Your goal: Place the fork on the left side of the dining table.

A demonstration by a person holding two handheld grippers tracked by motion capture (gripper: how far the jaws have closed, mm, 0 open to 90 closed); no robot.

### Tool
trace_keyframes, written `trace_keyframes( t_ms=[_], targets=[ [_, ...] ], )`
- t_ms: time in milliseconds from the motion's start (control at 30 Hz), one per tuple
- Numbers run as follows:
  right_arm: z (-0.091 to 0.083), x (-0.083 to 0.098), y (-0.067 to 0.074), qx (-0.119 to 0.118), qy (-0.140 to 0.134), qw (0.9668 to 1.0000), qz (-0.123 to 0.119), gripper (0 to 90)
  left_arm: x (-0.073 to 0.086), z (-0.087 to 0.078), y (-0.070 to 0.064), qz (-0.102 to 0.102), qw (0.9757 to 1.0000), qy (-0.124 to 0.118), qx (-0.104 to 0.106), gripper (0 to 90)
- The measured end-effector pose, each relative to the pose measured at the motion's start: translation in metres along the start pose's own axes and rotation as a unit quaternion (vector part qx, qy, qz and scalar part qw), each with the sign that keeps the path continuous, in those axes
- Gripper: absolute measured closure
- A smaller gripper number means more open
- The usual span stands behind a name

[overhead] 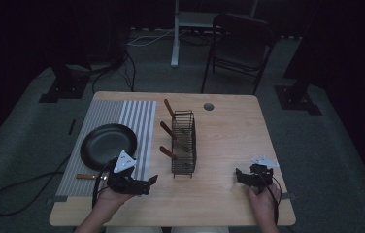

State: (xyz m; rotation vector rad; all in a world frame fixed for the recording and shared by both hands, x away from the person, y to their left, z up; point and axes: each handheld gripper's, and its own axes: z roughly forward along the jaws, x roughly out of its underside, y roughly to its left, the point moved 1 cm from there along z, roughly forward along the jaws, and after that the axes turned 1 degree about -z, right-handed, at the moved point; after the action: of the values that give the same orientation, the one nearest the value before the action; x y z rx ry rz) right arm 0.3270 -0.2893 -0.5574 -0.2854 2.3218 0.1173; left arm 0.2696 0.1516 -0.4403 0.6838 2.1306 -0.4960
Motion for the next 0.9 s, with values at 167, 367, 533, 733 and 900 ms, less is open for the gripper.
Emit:
trace_keyframes(
  t_ms=[167, 367, 533, 733, 900],
  targets=[
    [0.000, 0.000, 0.000, 0.000, 0.000, 1.0000, 0.000, 11.5, -0.008, 0.009, -0.003, 0.004, 1.0000, -0.001, 0.008, 2.2],
    [0.000, 0.000, 0.000, 0.000, 0.000, 1.0000, 0.000, 11.5, -0.015, 0.017, -0.008, 0.005, 0.9999, -0.005, 0.013, 2.3],
    [0.000, 0.000, 0.000, 0.000, 0.000, 1.0000, 0.000, 11.5, -0.020, 0.022, -0.010, 0.002, 0.9996, -0.008, 0.027, 2.3],
    [0.000, 0.000, 0.000, 0.000, 0.000, 1.0000, 0.000, 11.5, -0.027, 0.029, -0.014, 0.013, 0.9994, -0.002, 0.033, 5.7],
    [0.000, 0.000, 0.000, 0.000, 0.000, 1.0000, 0.000, 11.5, -0.033, 0.033, -0.015, 0.010, 0.9994, -0.004, 0.031, 16.0]
  ],
)
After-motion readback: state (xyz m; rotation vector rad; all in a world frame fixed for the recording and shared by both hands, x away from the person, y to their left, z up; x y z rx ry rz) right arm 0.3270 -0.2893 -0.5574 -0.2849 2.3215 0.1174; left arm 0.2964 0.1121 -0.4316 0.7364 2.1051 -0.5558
